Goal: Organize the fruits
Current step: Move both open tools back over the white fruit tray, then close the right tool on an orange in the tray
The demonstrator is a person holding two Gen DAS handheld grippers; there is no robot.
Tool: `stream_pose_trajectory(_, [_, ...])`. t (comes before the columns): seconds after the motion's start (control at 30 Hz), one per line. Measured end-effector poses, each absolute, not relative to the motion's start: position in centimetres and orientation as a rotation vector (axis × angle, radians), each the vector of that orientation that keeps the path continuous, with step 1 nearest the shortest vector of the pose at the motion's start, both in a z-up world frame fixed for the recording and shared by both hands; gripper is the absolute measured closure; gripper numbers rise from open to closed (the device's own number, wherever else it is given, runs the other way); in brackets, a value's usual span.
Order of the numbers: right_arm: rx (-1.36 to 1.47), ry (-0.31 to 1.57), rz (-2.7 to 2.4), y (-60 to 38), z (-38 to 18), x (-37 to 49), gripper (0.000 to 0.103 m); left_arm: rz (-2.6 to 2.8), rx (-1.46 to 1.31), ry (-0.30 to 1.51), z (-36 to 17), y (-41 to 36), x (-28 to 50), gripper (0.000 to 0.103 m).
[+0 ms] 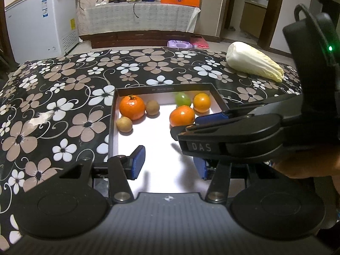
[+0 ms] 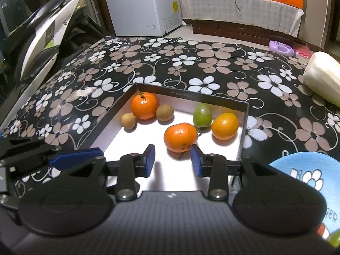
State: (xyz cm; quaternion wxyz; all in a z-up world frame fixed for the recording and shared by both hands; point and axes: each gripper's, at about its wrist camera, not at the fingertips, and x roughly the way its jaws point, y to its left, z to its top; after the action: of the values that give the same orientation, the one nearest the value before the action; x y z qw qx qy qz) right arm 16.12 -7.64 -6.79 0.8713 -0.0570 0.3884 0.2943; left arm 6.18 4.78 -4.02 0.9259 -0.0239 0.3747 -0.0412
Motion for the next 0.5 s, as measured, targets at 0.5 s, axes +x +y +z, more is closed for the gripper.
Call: stream_pose_trajectory(0.5, [-0.135,0.806,0.57,-7.0,-7.26,16.73,0.053,-0.09,-0.055,0.765,-3.77,5.74,5.65,0.035])
